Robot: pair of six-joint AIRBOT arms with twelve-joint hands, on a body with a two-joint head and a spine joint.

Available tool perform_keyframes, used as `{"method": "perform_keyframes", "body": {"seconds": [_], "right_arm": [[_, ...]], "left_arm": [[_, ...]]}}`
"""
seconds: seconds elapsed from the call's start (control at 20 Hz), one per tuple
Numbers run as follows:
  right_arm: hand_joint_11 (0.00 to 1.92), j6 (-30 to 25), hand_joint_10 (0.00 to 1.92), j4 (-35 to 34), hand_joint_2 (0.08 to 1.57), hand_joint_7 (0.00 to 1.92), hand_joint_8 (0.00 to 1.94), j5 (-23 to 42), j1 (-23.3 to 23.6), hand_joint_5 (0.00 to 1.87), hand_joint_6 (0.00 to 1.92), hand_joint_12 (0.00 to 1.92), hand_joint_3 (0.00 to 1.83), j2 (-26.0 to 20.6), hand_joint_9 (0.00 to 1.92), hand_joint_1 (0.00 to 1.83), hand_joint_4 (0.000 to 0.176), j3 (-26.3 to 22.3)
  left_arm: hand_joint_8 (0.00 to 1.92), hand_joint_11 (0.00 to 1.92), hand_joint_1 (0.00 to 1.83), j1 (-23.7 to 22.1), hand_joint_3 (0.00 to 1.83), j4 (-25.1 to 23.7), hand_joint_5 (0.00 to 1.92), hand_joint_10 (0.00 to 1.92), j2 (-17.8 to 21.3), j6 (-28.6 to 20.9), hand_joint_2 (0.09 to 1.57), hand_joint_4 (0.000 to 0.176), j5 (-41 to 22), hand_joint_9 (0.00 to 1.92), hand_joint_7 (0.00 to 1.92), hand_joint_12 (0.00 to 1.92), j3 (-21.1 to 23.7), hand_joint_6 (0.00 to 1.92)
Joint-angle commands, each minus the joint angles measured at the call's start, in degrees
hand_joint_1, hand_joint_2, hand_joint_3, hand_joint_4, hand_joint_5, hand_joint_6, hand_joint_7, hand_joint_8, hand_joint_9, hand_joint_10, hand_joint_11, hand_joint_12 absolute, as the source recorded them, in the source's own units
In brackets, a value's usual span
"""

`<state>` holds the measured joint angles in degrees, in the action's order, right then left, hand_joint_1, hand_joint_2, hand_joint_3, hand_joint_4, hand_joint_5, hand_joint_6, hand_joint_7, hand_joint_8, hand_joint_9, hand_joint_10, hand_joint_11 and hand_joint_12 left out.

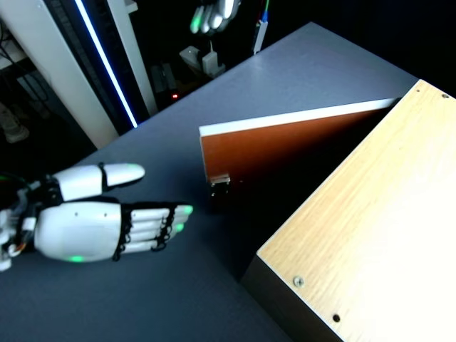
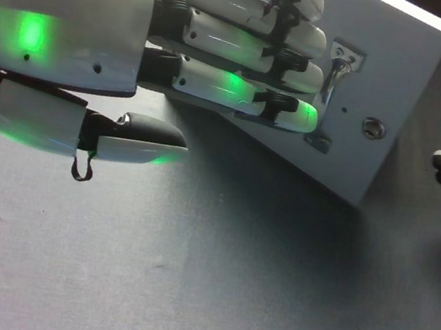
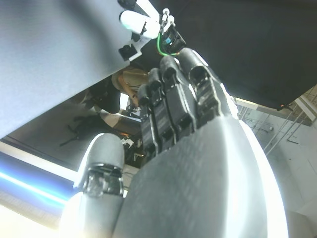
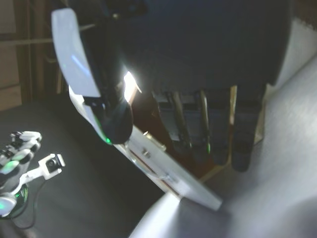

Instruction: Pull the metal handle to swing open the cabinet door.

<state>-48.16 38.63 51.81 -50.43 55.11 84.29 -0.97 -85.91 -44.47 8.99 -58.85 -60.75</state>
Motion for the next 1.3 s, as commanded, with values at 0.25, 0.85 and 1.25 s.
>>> {"method": "perform_keyframes", "body": {"seconds": [0.25, 0.85, 1.25], "right_arm": [[0.00, -0.52, 0.00, -3.23, 1.57, 0.11, 0.00, 4.14, -0.17, 0.09, 0.00, 0.47, 0.00, 1.70, 0.12, 0.00, 0.000, 3.13], [0.00, -0.52, 0.00, -9.71, 1.57, 0.11, 0.00, -1.88, 1.59, 0.09, 0.00, 0.46, 0.00, 5.54, 0.12, 0.00, 0.000, 6.51], [0.00, -0.52, 0.00, -9.70, 1.57, 0.12, 0.00, -5.44, 4.92, 0.10, 0.00, 0.47, 0.00, 6.83, 0.13, 0.00, 0.000, 5.61]], "left_arm": [[0.00, 0.00, 0.00, -0.61, 0.22, 5.69, 0.36, 0.00, 0.41, 0.46, 1.57, 0.000, -1.37, 0.35, 0.38, 0.75, -0.07, 0.00], [0.00, 0.00, 0.00, -0.61, 0.23, 5.69, 0.35, 0.00, 0.41, 0.46, 1.57, 0.000, -1.37, 0.36, 0.38, 0.77, -0.07, 0.00], [0.00, 0.00, 0.00, -0.61, 0.23, 5.69, 0.36, 0.00, 0.41, 0.46, 1.57, 0.000, -1.37, 0.36, 0.38, 0.76, -0.07, 0.00]]}}
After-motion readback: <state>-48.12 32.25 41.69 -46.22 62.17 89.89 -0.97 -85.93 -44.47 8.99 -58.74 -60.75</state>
